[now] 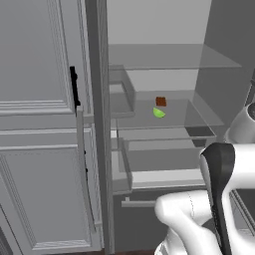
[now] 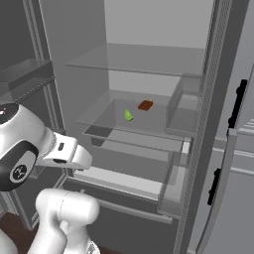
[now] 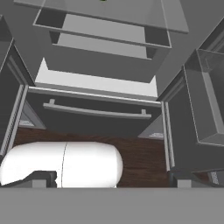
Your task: Grab a lemon wedge from the fridge and one ice cube from the ice bowl, and put them in the glass of lemonade.
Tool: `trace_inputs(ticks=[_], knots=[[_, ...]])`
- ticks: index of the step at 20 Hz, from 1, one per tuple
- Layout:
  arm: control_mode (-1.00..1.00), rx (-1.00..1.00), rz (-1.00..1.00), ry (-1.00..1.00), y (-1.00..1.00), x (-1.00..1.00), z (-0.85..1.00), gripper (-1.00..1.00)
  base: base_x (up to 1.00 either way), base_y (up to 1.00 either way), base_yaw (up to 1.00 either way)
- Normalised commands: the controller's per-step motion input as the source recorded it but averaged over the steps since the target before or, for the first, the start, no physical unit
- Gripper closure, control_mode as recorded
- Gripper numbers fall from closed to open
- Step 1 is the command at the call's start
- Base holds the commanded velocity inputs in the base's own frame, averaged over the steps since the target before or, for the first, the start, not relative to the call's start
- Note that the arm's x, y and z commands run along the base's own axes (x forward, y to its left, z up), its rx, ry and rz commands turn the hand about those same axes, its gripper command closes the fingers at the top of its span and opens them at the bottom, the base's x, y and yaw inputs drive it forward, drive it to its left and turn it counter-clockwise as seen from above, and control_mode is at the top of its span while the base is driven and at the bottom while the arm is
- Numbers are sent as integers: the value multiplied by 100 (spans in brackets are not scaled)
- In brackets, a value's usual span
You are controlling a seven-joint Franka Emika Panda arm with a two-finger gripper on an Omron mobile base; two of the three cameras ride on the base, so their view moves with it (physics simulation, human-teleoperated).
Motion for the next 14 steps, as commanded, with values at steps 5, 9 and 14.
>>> trace_inputs(ticks=[5,9,14], knots=[[100,0,0,0,0,0,0,-100,26,-19,0],[100,0,0,0,0,0,0,-100,42,-22,0],[-100,0,0,-6,-6,4,0,-100,7,-10,0]])
